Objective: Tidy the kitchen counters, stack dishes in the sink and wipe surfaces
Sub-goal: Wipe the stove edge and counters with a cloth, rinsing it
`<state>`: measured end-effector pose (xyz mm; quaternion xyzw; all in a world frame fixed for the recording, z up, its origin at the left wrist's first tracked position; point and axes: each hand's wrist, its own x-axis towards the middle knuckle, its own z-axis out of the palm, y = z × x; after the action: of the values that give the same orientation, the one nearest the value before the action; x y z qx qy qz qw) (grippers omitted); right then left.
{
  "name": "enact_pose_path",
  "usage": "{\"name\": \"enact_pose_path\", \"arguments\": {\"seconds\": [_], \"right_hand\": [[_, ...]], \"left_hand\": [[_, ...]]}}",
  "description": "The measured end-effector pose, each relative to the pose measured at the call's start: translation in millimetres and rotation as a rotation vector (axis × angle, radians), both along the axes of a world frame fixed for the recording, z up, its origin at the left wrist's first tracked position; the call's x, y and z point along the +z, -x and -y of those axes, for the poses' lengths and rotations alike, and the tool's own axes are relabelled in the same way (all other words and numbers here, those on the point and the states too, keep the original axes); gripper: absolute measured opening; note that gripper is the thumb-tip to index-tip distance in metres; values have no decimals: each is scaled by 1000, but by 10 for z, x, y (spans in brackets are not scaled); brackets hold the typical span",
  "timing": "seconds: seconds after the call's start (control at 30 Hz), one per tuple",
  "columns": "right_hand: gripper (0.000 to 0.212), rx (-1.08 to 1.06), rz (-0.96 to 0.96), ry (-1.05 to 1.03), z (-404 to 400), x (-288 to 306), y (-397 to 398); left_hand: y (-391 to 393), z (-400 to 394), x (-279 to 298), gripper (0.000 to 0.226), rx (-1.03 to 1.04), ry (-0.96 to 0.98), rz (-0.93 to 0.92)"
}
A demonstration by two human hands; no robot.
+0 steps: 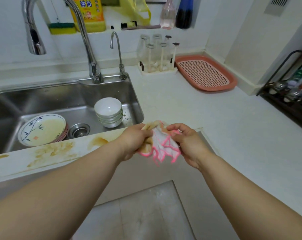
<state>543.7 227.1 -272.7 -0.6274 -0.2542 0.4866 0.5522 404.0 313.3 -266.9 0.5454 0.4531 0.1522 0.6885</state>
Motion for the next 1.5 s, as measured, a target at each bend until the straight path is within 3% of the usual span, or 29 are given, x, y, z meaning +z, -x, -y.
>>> {"name": "enact_pose_path", "arguments": {"seconds": [0.1, 0.2, 0.4, 0.53, 0.63, 0.7, 0.87, 1.0, 1.1, 1.23, 1.33, 1.4, 1.5], "right_hand": [[30, -135, 1, 21, 35, 54, -129], [23, -226, -95, 2, 50, 141, -198], [11, -113, -152, 46, 71, 271, -5], [15, -71, -37, 16, 77, 293, 13], [25, -38, 56, 24, 100, 295, -41], [25, -24, 88, 39, 93, 298, -46], [10, -49, 202, 80, 13, 312, -79], [12, -74, 207, 99, -48, 309, -172], [14, -63, 217, 127, -84, 287, -194], [30, -63, 353, 157, -93, 251, -268], [47, -73, 549, 215, -26, 156, -276], [47, -32, 509, 114, 46, 88, -157], [47, 218, 305, -4, 159, -129, 40]], "left_hand": [[78, -7, 12, 11, 30, -102, -114], [127, -1, 7, 26, 34, -252, -204], [-21, 229, 116, 36, -174, -366, -144], [-17, 244, 103, 20, -165, -372, -134], [43, 229, 111, 18, -177, -248, -114], [61, 252, 107, 24, -220, -214, -138], [40, 301, 97, 39, -362, -389, -323], [36, 289, 172, 55, -421, -377, -337], [12, 342, 231, 39, -498, -368, -306], [-11, 320, 203, 22, -295, -255, -229], [-12, 286, 161, 25, -156, -164, -93], [-20, 273, 173, 34, -121, -59, 48], [-41, 223, 167, 40, -8, 46, 181]]}}
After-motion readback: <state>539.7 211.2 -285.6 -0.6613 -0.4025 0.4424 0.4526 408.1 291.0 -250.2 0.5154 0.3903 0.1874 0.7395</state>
